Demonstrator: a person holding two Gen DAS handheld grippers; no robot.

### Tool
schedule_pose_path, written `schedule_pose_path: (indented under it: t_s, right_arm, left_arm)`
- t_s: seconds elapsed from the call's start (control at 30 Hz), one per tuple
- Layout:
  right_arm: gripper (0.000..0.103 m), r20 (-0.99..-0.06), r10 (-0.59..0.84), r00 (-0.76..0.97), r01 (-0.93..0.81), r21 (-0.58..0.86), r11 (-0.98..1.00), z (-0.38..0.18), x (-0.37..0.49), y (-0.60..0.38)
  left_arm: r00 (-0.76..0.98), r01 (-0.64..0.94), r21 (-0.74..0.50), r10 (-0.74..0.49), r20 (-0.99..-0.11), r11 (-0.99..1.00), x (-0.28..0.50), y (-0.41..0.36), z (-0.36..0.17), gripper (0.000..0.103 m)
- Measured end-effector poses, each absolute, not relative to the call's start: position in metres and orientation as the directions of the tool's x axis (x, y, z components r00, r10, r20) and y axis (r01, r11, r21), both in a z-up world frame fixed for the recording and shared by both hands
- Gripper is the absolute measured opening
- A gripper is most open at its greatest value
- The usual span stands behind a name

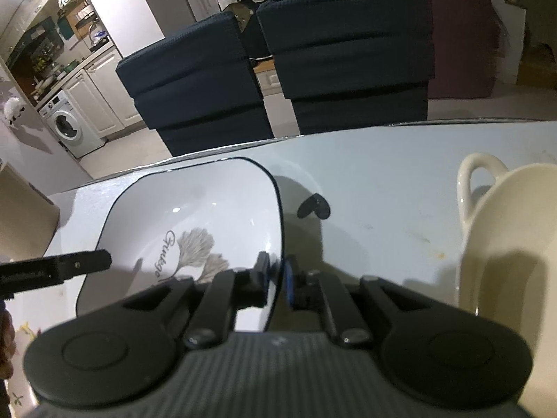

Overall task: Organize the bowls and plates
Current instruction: 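Close the left gripper on the plate rim while the right gripper closes on it too, then lift the white plate with both grippers and carry it toward the steel trays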

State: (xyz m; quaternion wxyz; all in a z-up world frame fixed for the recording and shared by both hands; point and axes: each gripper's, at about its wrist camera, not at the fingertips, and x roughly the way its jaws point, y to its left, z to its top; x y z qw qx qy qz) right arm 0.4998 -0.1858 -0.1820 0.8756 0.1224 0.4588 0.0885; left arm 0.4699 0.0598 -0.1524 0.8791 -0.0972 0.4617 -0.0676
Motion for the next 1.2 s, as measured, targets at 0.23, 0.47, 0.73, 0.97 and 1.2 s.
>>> schedule_pose_path:
  t_s: [0.23, 0.47, 0.73, 0.97, 1.2]
  right_arm:
    - [0.014, -0.776, 0.255, 0.577, -0.113, 0.234, 0.966, -0.181, 0.496, -0.180]
    - [0.013, -0.764, 0.235, 0.601, -0.084, 0.232, 0.969, -0.176, 0.489, -0.179]
    - [0.013, -0.727, 0.240, 0.643, -0.096, 0.235, 0.967, -0.146, 0.464, -0.184]
    - [0.012, -0.695, 0.269, 0.666, -0.112, 0.264, 0.958, -0.101, 0.408, -0.199]
    - [0.012, -0.667, 0.283, 0.689, -0.129, 0.272, 0.954, -0.056, 0.333, -0.213]
  left_arm:
    - [0.574, 0.009, -0.276, -0.231, -0.786, 0.961, 0.470, 0.065, -0.159, 0.010]
    - [0.611, 0.006, -0.254, -0.204, -0.765, 0.967, 0.460, 0.058, -0.155, 0.010]
    - [0.663, 0.015, -0.266, -0.209, -0.719, 0.964, 0.428, 0.059, -0.118, 0.010]
    - [0.685, 0.022, -0.285, -0.222, -0.694, 0.958, 0.369, 0.050, -0.071, 0.009]
    - [0.700, 0.025, -0.312, -0.240, -0.673, 0.950, 0.295, 0.042, -0.029, 0.008]
